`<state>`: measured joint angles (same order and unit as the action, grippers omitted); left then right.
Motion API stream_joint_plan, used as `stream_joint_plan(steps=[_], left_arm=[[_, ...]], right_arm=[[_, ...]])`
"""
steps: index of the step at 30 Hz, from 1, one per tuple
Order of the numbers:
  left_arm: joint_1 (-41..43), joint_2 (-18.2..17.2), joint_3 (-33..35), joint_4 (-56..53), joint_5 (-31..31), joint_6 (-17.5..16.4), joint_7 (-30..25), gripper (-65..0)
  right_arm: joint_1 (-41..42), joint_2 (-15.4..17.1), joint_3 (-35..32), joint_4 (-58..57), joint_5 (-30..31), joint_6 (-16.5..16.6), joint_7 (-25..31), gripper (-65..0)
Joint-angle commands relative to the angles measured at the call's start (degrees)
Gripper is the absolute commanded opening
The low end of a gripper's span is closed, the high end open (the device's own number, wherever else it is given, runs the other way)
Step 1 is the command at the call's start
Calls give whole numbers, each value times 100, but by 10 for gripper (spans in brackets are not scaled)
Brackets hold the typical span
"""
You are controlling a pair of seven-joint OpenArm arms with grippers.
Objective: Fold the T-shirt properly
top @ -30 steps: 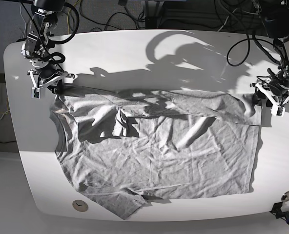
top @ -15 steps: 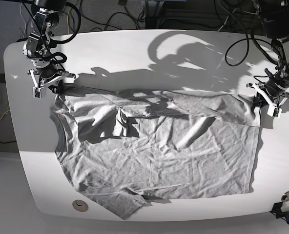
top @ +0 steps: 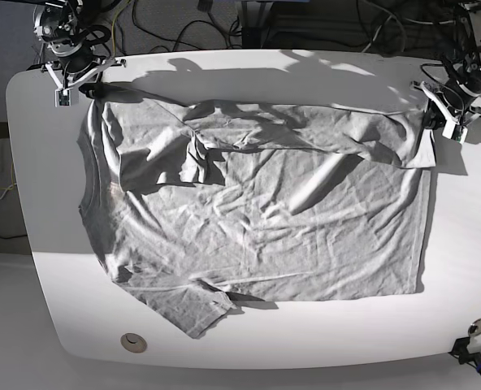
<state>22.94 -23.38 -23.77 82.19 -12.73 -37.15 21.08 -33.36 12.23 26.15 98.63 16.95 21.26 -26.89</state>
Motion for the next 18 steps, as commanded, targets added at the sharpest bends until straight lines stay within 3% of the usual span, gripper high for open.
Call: stream_joint_plan(steps=[1,7,10,18], left_arm=[[365,-58,-89,102,354,-35,516,-650],[1139,-58,-564,541,346,-44,516,-650],[1412,-58,-827,576,346,-285,516,-650],[1640,74,-1285,568,346,-285,516,-650]], right_arm=[[-369,-93,18,225,-99,24,-260,-650],[-932,-313,158,559,-99,33,-260,-650],[-1151,-322,158,559,-99,33,-251,-650],[-1336,-322,158,559,-99,33,-225,-650]])
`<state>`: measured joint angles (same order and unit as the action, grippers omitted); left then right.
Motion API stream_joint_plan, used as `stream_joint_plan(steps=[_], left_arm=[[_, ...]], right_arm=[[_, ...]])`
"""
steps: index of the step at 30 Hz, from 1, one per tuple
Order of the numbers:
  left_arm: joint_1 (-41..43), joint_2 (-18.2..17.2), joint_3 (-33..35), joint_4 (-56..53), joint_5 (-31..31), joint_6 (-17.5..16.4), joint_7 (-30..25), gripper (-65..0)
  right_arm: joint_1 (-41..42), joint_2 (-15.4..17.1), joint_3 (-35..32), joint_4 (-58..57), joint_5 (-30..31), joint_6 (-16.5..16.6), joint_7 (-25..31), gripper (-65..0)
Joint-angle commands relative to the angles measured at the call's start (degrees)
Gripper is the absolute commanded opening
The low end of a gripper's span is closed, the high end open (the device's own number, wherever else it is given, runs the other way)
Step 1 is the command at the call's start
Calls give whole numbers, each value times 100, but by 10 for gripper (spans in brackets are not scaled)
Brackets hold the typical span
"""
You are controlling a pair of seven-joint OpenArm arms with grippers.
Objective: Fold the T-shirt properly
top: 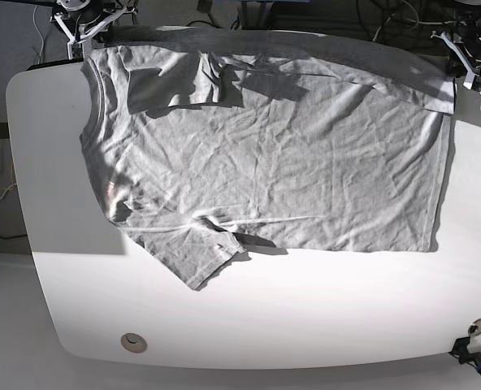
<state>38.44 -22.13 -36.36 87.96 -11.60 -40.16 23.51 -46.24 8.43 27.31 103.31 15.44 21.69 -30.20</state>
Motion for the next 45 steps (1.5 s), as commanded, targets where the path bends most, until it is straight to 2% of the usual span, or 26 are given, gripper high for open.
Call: stream_joint_plan(steps=[1,16,18,22,25,28,35,45], left_arm=[[91,-51,-26,-1,232,16,273,-650],[38,-68,1,-1,232,16,273,-650],[-41,-77,-8,-1,232,16,273,-650],[-208,-77,-158,-1,250,16,273,-446],[-367,-95,-219,-1,250,16,344,-427],[-560,-288,-237,-1,250,16,625,-423],[-920,-306,-245,26,250,16,660,-424],[-938,-288,-228,237,258,16,660,-424]], right_arm=[[-31,59,43,91,51,-11,105,-650],[101,59,43,373,25,-37,70,-650],[101,59,43,381,7,-29,61,-588],[92,67,43,443,-1,-20,61,-420],[92,85,51,575,-10,-20,-158,-268],[101,85,51,742,-10,-20,-202,-180],[224,155,43,830,16,-20,-211,-179],[822,173,43,759,-1,-11,-378,-174]])
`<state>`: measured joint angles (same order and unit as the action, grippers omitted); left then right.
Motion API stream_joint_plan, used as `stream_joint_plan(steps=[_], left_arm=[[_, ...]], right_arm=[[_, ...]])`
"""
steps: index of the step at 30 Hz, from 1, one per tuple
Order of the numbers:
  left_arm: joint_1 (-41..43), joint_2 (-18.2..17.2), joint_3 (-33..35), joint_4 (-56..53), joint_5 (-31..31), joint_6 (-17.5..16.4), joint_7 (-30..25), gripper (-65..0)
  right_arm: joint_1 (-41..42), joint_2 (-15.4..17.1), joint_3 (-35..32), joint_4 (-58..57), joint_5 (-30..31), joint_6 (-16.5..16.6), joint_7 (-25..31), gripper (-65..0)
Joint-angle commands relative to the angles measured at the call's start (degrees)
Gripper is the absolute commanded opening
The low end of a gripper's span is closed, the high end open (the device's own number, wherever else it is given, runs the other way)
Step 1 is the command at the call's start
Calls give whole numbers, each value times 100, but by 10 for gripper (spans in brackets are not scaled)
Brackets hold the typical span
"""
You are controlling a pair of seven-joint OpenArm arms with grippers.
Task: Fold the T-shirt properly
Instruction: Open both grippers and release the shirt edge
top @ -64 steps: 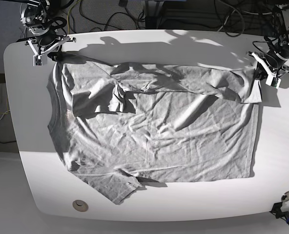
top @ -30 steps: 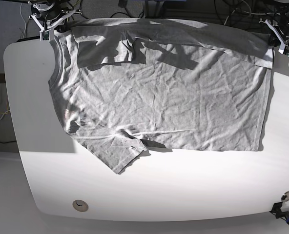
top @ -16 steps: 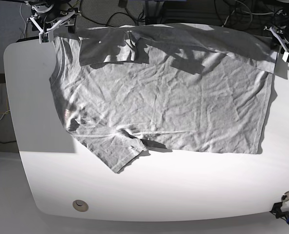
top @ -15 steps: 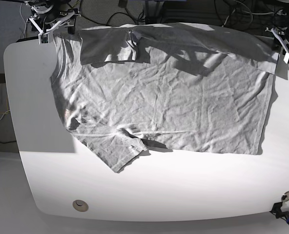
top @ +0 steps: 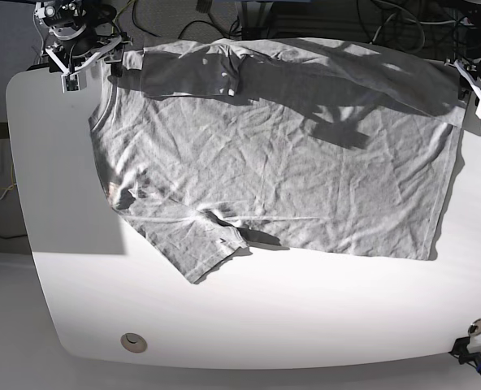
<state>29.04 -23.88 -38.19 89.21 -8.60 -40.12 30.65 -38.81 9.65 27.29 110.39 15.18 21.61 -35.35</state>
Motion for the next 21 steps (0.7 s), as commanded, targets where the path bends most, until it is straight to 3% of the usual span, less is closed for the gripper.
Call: stream_joint_plan(steps=[1,18,21], left_arm=[[-7,-113,-44,112,-50,12,-54,-424],[-280,-131,-53,156,-41,12,-54,-426],[-280,-131,-53,156,-41,12,-54,-426]], right_arm=[[140,50,45,-19,25,-2,138,-174],[1213,200,10,-1250,25,6,-38,-179],[1344,191,10,-1294,25,6,-38,-212]])
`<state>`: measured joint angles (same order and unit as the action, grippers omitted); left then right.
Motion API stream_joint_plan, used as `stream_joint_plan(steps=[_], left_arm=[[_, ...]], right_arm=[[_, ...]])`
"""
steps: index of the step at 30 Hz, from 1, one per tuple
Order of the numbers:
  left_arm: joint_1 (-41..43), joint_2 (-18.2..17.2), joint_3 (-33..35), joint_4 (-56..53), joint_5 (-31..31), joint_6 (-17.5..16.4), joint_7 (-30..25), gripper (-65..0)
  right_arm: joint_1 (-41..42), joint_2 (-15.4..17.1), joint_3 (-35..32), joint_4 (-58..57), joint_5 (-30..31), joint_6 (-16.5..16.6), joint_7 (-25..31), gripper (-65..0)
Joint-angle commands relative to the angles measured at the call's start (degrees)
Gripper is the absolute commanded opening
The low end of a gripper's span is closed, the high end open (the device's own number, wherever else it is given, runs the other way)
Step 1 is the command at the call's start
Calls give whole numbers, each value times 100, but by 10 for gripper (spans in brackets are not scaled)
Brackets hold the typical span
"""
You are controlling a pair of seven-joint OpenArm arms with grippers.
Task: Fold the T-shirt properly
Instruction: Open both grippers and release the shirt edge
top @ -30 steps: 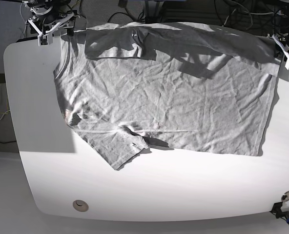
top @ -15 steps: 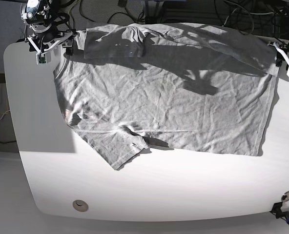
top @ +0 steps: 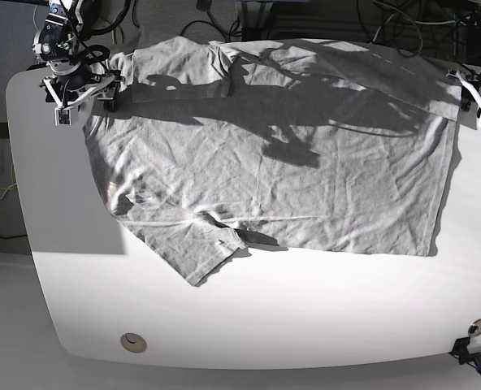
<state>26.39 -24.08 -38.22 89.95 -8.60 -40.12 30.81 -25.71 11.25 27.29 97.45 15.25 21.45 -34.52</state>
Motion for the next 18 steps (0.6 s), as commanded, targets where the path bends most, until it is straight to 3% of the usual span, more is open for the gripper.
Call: stream_joint_plan(steps=[1,8,18], left_arm=[[-15,-111,-51,82,-41,12,-70,-426],[-103,-111,-42,64,-41,12,-70,-426],[-103,-111,-33,55,-41,12,-70,-426]], right_arm=[[79,32,10,-9,18,22,-121,-253],[466,40,10,-308,18,13,-139,-645],[1037,75,10,-923,10,-13,-139,-650]])
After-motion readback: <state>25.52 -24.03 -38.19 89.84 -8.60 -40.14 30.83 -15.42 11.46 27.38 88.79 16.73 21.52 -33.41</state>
